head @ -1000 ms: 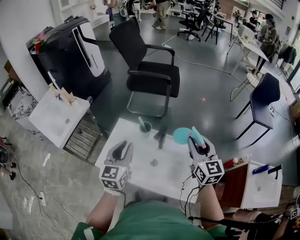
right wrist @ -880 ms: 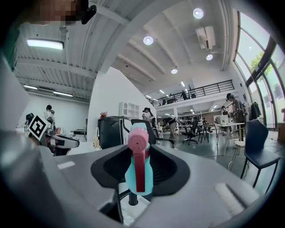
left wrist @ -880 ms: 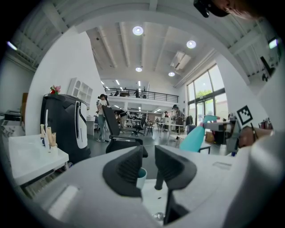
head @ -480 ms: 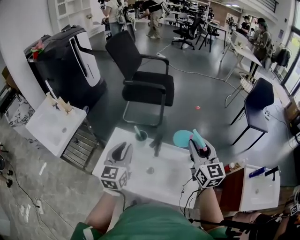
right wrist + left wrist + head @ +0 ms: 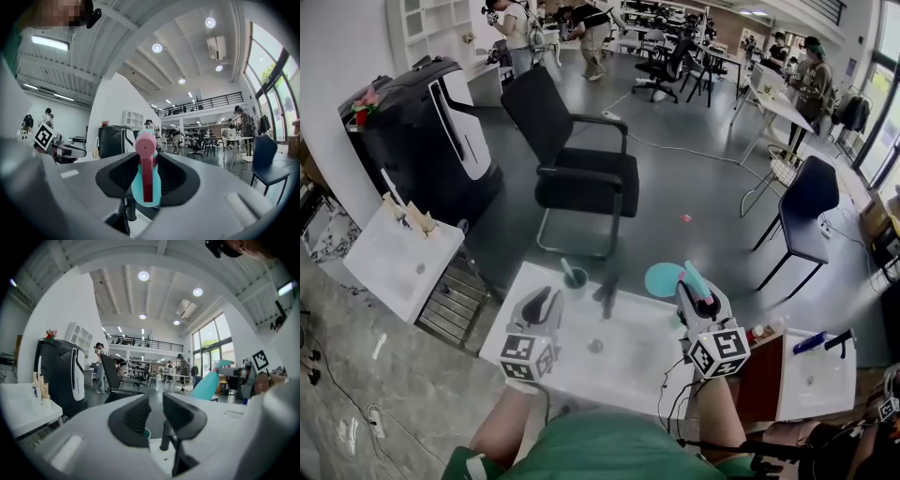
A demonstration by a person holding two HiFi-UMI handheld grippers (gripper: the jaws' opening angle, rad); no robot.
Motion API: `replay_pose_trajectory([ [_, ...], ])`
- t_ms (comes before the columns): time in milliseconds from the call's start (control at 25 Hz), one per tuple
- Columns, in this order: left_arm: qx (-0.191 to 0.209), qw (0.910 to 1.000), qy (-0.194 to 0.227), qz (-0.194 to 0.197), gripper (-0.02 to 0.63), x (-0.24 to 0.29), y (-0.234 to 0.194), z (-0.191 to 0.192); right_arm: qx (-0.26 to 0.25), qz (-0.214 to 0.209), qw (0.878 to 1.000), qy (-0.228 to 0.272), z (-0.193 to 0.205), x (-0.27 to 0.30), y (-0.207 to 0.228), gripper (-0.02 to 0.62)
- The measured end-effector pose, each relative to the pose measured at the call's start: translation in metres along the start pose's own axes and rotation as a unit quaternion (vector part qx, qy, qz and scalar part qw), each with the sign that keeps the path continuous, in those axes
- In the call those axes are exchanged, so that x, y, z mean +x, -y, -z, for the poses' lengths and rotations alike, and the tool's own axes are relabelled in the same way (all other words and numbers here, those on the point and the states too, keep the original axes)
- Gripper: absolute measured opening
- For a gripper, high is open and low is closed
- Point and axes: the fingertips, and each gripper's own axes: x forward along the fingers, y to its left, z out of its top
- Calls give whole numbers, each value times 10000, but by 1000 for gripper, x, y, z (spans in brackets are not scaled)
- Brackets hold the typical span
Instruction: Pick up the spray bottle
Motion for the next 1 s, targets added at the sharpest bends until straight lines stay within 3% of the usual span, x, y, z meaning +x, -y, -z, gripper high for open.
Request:
replay_pose_trajectory([
  [1000, -62, 9999, -126, 24, 89, 9, -7, 9, 86, 60, 9999, -59, 11, 5, 4, 130],
])
